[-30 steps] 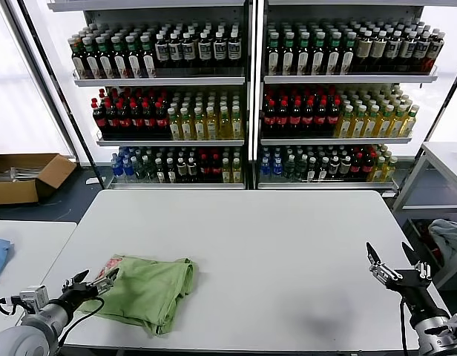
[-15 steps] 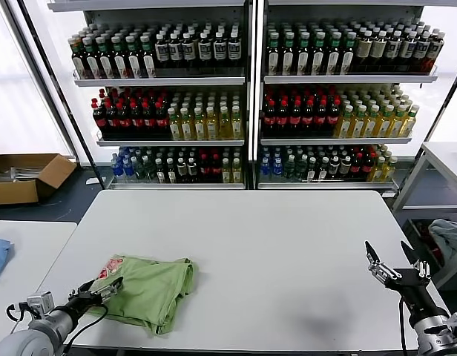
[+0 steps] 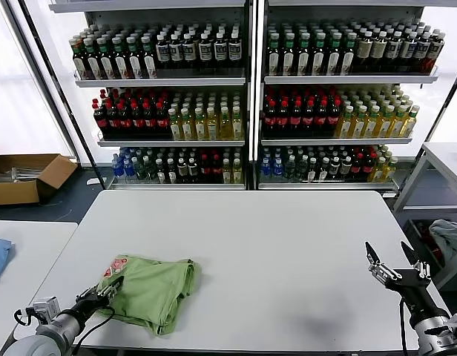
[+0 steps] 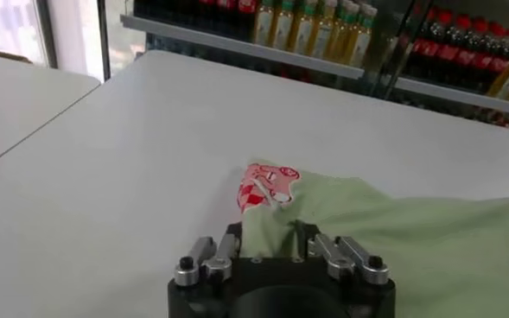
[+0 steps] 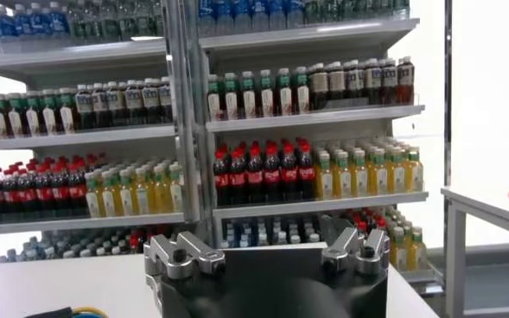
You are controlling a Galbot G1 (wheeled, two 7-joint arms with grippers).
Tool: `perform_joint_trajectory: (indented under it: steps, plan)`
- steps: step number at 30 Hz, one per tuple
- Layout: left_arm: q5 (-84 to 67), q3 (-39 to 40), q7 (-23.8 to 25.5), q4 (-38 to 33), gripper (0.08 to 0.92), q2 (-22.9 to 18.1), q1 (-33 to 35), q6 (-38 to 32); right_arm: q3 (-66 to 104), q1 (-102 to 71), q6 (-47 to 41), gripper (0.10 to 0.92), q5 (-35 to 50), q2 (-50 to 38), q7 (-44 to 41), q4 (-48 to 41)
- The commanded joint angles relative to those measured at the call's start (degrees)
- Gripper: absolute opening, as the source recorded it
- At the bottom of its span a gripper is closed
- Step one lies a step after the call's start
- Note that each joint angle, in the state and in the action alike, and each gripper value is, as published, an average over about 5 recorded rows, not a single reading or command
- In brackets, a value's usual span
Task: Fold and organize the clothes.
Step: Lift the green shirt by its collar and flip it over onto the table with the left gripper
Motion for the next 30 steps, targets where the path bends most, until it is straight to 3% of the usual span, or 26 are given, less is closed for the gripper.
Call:
perform_joint_trajectory:
  steps: [1,7,10,18,24,30]
  plan:
    - [0.8,0.0,0.2,0.6,0.351,-1.1,0.6,-2.1,0.2,0.0,0.1,0.823,0.2,0.0,-0.1,-0.1]
    - [0.7,-1.5,-1.0,-0.2,0.184,-2.8,1.2,-4.2,0.6,0.3,0.1,0.823,0.6,-0.3,-0.1,-0.2]
    - [0.6,-4.5,-2.4,-2.0,0.139,-4.4,1.6,-4.7,1.1,0.3,0.1,0.823,1.0,-0.5,-0.1,-0.2]
    - [0.5,-18.7,-7.8,-5.0,0.135,-6.5,2.8,-4.8,1.6,0.4,-0.1,0.823,3.6,-0.7,0.1,0.0]
    - [0.5,-29.2,-11.3,-5.2,0.135,-3.0,3.7,-4.8,1.0,0.5,0.1,0.823,3.9,-0.6,0.0,-0.3]
    - [0.5,-33.3,-13.0,-7.0,0.135,1.0,4.7,-4.6,0.8,0.4,0.4,0.823,4.1,-0.5,-0.2,-0.6]
